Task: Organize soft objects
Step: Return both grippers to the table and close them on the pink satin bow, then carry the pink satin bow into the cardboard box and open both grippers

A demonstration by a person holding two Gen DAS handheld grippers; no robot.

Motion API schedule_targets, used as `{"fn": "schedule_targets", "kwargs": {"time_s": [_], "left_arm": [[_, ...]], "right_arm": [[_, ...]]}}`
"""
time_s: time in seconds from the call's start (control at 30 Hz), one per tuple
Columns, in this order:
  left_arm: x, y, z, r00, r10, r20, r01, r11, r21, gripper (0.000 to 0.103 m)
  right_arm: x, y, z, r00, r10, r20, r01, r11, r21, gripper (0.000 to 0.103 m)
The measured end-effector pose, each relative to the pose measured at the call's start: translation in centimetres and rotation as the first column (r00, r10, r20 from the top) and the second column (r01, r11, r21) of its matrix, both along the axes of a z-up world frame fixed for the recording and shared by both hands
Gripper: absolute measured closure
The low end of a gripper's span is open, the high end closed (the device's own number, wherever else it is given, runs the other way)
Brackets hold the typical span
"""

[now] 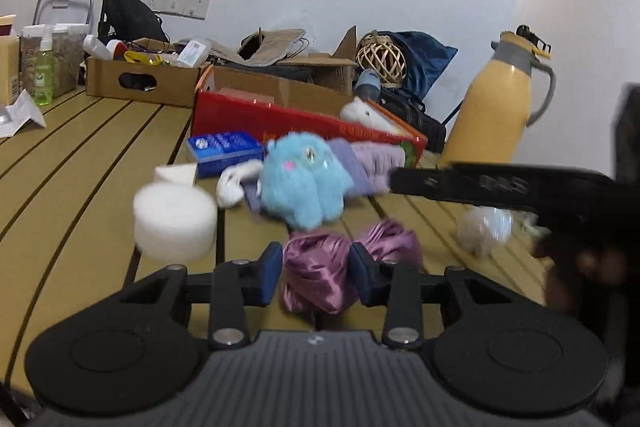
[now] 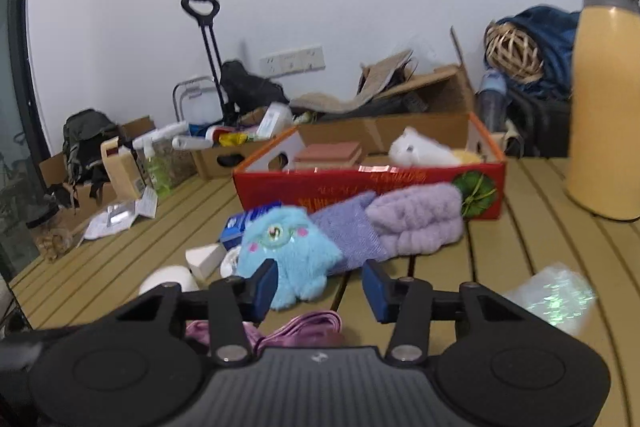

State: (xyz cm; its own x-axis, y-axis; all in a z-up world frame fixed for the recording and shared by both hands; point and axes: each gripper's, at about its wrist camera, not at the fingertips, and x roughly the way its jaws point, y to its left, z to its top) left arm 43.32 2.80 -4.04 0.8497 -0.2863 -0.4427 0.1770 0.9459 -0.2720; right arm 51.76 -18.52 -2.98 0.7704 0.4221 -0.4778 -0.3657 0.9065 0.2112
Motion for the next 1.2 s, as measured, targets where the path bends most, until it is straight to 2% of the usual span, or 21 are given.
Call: {"fn": "schedule_targets", "kwargs": {"time_s": [0.1, 0.13, 0.2, 0.27, 0.4, 0.43, 0.47, 0.5, 0.53, 0.63, 0.7, 0.8, 0.9, 0.97, 1.03, 1.07, 1.13, 1.2], "left_arm": [[0.2, 0.3, -1.0, 1.000, -0.004, -0.013, 0.004, 1.000, -0.002, 0.062], [0.6, 0.5, -1.1, 1.000, -0.010, -0.026, 0.010, 1.000, -0.006, 0.053], [1.1, 1.0, -1.2, 0.998, -0.045, -0.035, 0.043, 0.998, -0.045, 0.047], [1.9, 1.0, -1.5, 0.996, -0.064, -0.055, 0.060, 0.995, -0.075, 0.048], [2.5, 0.4, -1.7, 0.990, -0.113, -0.080, 0.105, 0.990, -0.093, 0.063], [2.4, 0.2, -1.7, 0.991, -0.107, -0.080, 0.100, 0.992, -0.082, 0.073], [2.3, 0.0, -1.5, 0.991, -0.112, -0.076, 0.107, 0.992, -0.063, 0.076], [2.3, 0.0, -1.0, 0.990, -0.126, -0.068, 0.122, 0.991, -0.056, 0.080], [2.4, 0.0, -0.3, 0.988, -0.143, -0.057, 0.139, 0.988, -0.067, 0.081], [3.8, 0.5, 2.8, 0.984, -0.181, 0.010, 0.181, 0.980, -0.086, 0.081], [6.5, 1.0, 5.7, 0.977, -0.208, 0.046, 0.212, 0.972, -0.104, 0.081], [13.1, 1.0, 10.2, 0.963, -0.263, 0.064, 0.269, 0.955, -0.121, 0.080], [22.0, -0.6, 12.6, 0.960, -0.281, 0.016, 0.281, 0.955, -0.091, 0.080], [27.7, -2.1, 12.8, 0.959, -0.281, -0.036, 0.277, 0.957, -0.084, 0.080], [33.3, -3.3, 11.8, 0.956, -0.277, -0.093, 0.268, 0.959, -0.093, 0.079], [36.1, -3.8, 11.0, 0.955, -0.272, -0.120, 0.260, 0.959, -0.110, 0.079], [41.6, -4.6, 8.3, 0.948, -0.227, -0.224, 0.192, 0.967, -0.170, 0.079], [44.8, -5.6, 6.0, 0.939, -0.188, -0.287, 0.147, 0.976, -0.159, 0.078]], "right_arm": [[0.1, 0.2, -2.2, 0.997, 0.014, -0.074, -0.014, 1.000, 0.007, 0.060], [-0.4, 0.2, -2.9, 0.996, 0.019, -0.090, -0.017, 1.000, 0.014, 0.060], [-1.3, 0.1, -3.4, 0.996, 0.025, -0.089, -0.023, 1.000, 0.021, 0.060], [-1.9, -0.1, -3.6, 0.995, 0.026, -0.093, -0.024, 0.999, 0.023, 0.061], [-1.8, -0.7, -3.9, 0.990, 0.040, -0.132, -0.035, 0.999, 0.041, 0.062], [-1.7, -0.9, -4.0, 0.987, 0.047, -0.153, -0.038, 0.997, 0.061, 0.063], [-1.5, -1.4, -4.2, 0.982, 0.064, -0.179, -0.046, 0.994, 0.103, 0.075], [-1.3, -1.7, -4.1, 0.977, 0.080, -0.196, -0.052, 0.989, 0.141, 0.082], [-1.3, -1.8, -3.6, 0.977, 0.080, -0.195, -0.052, 0.988, 0.145, 0.083], [-1.4, -2.0, -0.3, 0.993, 0.080, -0.092, -0.067, 0.989, 0.129, 0.083], [0.1, -2.5, 2.3, 0.996, 0.084, -0.034, -0.078, 0.986, 0.146, 0.084], [4.9, -3.2, 6.5, 0.997, 0.072, 0.040, -0.076, 0.988, 0.136, 0.083], [12.3, -3.8, 9.1, 0.999, 0.035, 0.018, -0.036, 0.993, 0.116, 0.083], [17.9, -4.0, 9.9, 1.000, 0.003, -0.023, -0.001, 0.997, 0.083, 0.083], [23.3, -4.1, 9.4, 0.997, -0.027, -0.073, 0.029, 0.999, 0.039, 0.083], [25.7, -4.3, 8.7, 0.993, -0.055, -0.107, 0.059, 0.998, 0.033, 0.083], [31.0, -4.7, 6.8, 0.980, -0.093, -0.174, 0.095, 0.996, -0.001, 0.084], [34.9, -4.8, 4.7, 0.963, -0.141, -0.231, 0.134, 0.990, -0.044, 0.084]]}}
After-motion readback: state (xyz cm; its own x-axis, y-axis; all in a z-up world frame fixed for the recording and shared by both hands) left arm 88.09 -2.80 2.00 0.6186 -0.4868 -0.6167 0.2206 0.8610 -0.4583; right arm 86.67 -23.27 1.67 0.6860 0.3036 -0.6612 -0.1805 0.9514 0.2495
